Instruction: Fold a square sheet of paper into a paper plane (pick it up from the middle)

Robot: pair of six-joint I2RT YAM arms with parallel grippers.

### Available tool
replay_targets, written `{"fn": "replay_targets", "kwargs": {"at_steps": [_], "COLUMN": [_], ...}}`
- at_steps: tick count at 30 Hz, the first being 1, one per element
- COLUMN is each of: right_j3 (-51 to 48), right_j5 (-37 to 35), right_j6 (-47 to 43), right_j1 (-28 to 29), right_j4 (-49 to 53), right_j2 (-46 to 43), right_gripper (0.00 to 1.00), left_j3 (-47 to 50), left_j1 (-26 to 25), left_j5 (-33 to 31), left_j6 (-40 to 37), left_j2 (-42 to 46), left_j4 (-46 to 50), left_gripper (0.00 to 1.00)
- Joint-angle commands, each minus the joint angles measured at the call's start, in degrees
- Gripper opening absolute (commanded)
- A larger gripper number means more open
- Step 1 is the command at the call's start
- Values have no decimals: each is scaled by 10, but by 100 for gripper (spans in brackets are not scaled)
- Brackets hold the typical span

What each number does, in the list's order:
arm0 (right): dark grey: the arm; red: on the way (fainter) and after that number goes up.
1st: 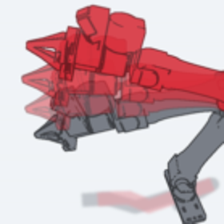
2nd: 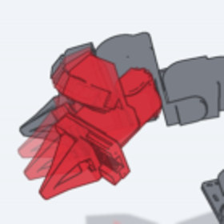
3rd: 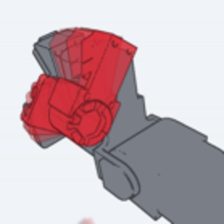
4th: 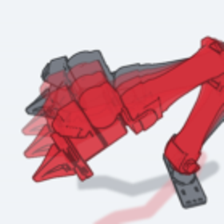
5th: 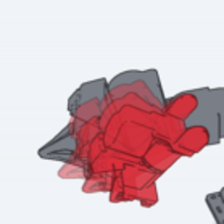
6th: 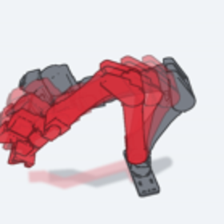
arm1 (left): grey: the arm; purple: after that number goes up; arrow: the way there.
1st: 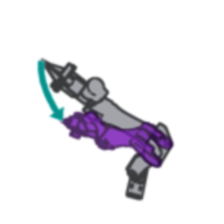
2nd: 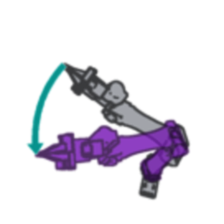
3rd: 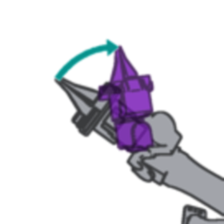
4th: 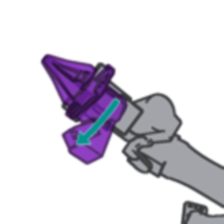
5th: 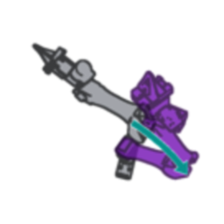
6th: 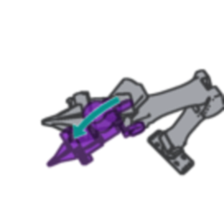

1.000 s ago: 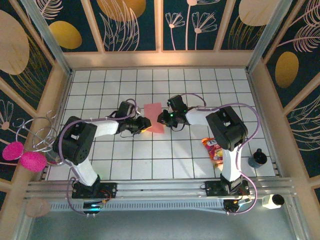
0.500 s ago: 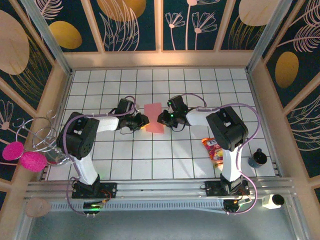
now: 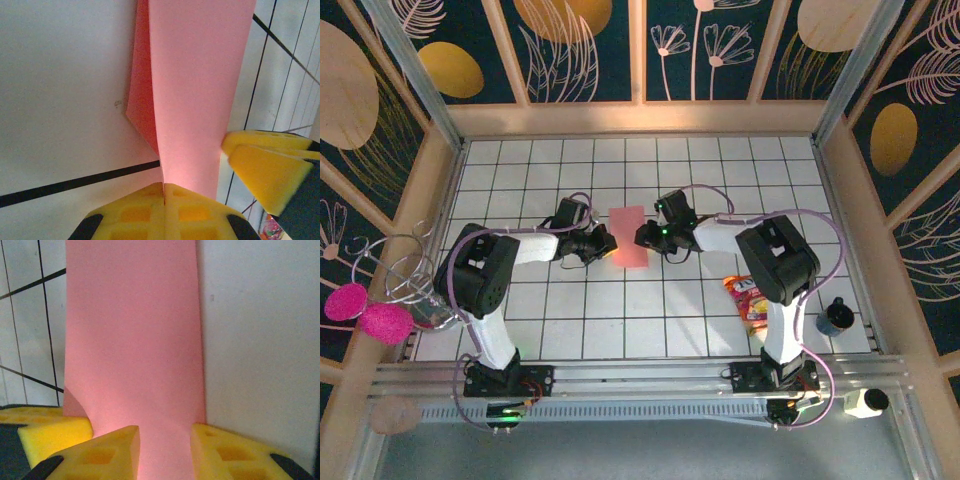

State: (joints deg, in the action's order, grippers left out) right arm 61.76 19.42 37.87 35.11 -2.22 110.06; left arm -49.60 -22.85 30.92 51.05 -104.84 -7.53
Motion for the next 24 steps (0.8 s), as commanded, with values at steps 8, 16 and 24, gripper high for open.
{"fn": "replay_targets", "kwargs": {"at_steps": [8,16,24], "right_j3": [-37,-82,-157], "right_j5": [-174,-299,-309], "right_j6": [-247,-354,-419], "right_j1": [85,186,211], "right_j4": [-16,-92,-215], "right_j2": [-124,-107,-106], "right_gripper": [48,51,51], "left_j3": [15,6,4], "left_j1": [4,5,4], "left_j5": [15,23,27], "left_j6": [68,90,100], "left_j2": [35,36,36], "left_j4": [-19,-10,-9], "left_gripper": [0,0,0]}}
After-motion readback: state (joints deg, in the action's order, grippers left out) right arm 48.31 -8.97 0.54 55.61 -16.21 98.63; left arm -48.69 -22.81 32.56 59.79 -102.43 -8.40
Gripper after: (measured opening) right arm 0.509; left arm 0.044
